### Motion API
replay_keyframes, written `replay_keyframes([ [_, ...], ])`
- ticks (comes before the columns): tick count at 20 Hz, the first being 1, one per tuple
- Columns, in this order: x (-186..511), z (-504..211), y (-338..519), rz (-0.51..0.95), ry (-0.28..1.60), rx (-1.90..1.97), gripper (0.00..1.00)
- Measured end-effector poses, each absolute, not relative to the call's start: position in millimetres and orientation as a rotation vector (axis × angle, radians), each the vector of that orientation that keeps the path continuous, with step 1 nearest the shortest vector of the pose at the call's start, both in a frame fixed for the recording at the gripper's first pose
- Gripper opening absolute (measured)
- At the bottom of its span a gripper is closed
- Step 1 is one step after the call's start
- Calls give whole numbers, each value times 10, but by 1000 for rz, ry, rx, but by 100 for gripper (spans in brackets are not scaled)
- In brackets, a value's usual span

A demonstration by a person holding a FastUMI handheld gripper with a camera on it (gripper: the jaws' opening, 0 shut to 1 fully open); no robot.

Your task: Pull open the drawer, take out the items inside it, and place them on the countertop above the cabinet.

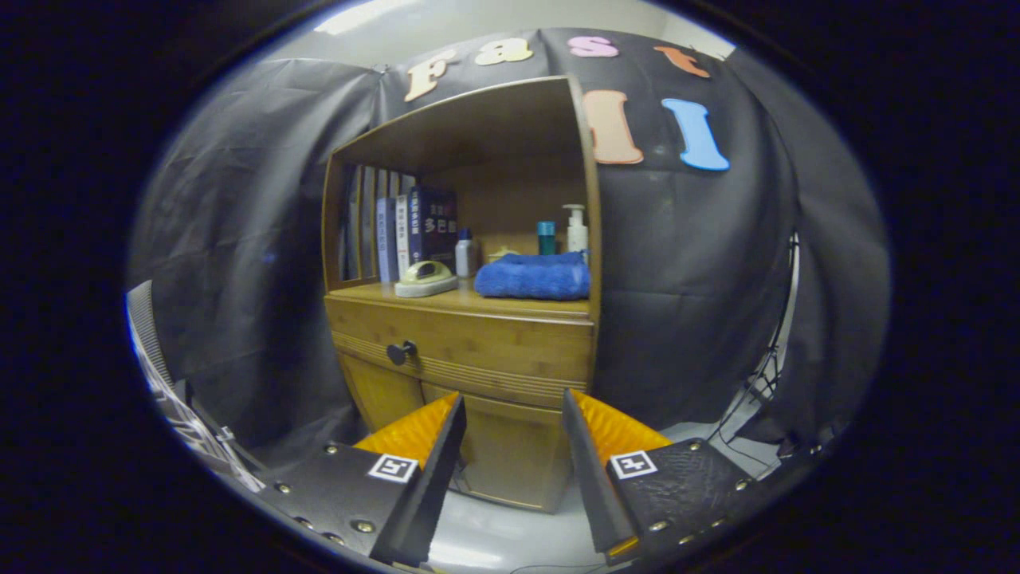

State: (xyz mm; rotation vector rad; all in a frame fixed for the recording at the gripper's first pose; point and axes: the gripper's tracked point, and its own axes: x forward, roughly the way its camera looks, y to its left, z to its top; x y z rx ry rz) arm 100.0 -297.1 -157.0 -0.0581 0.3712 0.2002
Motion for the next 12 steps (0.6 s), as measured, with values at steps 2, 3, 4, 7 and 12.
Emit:
replay_keyframes([
  [2, 990, -1578, -3161, 153, 339, -81, 73],
  [3, 982, -1576, -3234, 129, 326, -93, 73],
  [4, 975, -1579, -3302, 104, 325, -103, 73],
  [7, 950, -1569, -3400, 81, 314, -127, 73],
  [12, 975, -1599, -3527, 42, 329, -128, 73],
])
